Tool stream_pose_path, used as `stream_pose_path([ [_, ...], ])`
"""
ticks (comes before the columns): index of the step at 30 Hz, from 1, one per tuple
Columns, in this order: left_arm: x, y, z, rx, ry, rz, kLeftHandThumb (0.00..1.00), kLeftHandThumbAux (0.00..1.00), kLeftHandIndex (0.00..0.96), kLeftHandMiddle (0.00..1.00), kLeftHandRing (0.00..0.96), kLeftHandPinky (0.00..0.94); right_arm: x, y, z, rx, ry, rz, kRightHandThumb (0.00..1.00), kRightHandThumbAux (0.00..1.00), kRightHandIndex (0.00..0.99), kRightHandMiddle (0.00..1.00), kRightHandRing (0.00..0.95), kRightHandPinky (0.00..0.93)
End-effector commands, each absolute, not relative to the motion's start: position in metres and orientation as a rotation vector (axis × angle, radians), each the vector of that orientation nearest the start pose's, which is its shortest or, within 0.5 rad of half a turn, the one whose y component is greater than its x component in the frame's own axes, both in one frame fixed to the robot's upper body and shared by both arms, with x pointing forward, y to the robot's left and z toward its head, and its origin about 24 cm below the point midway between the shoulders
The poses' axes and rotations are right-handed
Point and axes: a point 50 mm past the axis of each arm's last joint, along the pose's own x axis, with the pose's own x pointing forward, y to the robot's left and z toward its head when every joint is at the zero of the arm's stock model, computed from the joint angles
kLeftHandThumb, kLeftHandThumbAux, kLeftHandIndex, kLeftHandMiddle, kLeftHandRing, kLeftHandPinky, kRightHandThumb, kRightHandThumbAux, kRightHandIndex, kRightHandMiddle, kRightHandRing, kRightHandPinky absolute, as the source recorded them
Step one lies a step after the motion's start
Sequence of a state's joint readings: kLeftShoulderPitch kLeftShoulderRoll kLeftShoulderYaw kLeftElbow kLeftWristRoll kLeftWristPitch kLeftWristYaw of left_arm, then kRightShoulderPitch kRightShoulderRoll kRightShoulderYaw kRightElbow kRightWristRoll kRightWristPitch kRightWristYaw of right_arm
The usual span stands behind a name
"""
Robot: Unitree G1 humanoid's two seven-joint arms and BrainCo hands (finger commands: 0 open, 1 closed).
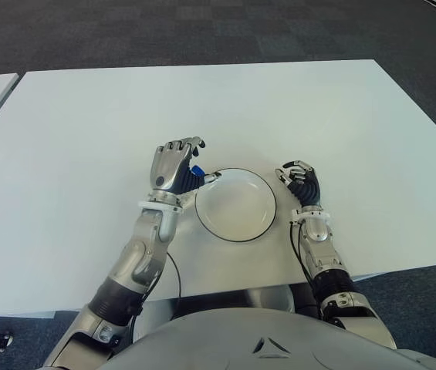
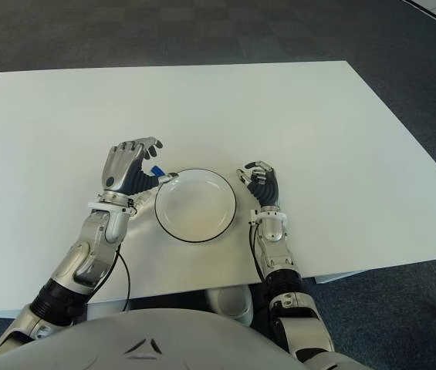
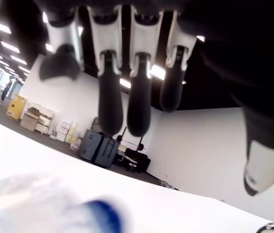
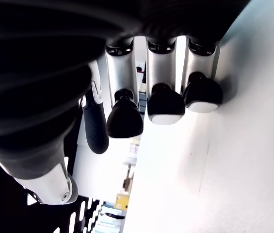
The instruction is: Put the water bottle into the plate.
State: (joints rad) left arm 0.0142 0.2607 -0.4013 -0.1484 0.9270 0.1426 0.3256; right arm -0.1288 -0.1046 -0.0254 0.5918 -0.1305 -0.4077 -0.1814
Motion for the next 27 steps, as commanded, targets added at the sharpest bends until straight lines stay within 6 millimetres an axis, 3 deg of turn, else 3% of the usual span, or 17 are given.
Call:
stream_pose_path([
  [1,0.235,0.113,0.059,1.132,-0.329,-0.018,0.946,0.654,0.374,0.505,0.535,0.842,0.252,-0.180,-0.029,-0.212,0.103,-0.134,0.702,0.730,0.438,0.863,0.865,0.865],
  [27,0.232,0.087,0.050,1.129,-0.414,-0.181,0.946,0.655,0.373,0.504,0.534,0.833,0.252,-0.180,-0.030,-0.216,0.105,-0.133,0.702,0.730,0.437,0.870,0.870,0.869],
])
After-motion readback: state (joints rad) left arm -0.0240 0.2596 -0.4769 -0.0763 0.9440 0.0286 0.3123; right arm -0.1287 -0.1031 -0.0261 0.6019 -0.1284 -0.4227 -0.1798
